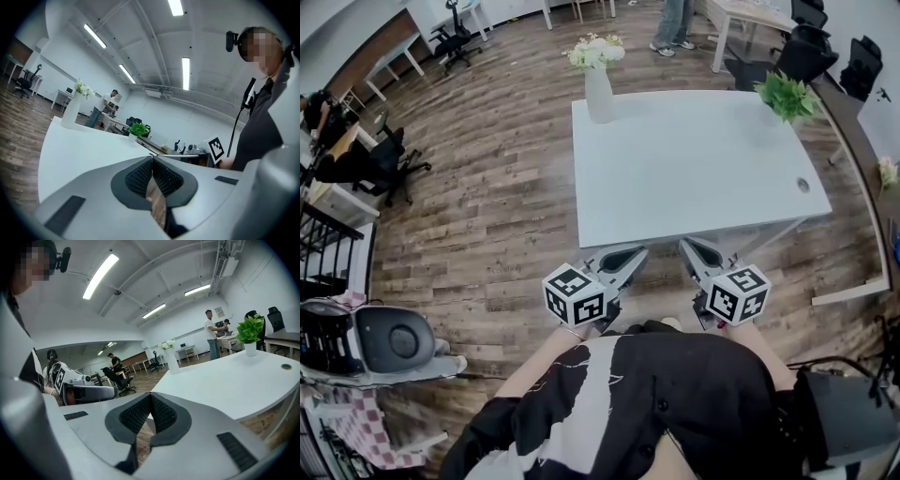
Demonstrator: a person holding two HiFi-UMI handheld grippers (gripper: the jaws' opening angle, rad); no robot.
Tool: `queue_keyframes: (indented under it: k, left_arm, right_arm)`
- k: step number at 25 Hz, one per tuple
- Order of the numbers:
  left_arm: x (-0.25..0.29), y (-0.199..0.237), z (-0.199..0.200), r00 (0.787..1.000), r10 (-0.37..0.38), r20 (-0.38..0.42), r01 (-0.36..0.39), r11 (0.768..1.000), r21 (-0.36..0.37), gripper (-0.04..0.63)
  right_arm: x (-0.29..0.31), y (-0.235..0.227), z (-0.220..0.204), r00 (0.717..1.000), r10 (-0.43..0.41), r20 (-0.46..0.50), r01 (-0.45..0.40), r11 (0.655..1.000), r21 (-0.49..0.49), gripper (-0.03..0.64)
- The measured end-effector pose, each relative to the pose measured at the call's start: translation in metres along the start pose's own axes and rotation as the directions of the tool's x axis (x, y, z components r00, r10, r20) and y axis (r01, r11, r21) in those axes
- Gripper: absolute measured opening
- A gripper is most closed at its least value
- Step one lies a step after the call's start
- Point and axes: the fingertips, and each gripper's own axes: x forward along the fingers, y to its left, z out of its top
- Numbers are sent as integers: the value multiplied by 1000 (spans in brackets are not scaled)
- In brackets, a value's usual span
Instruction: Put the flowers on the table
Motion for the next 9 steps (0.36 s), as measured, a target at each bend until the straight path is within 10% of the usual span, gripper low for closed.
queue_keyframes:
  k: [9]
  left_arm:
    - [-8, -5, -3, 1000, -1, -1, 1, 1000, 1, 15]
  right_arm:
    - [-5, 2, -6, 1000, -17, -10, 17, 1000, 7, 14]
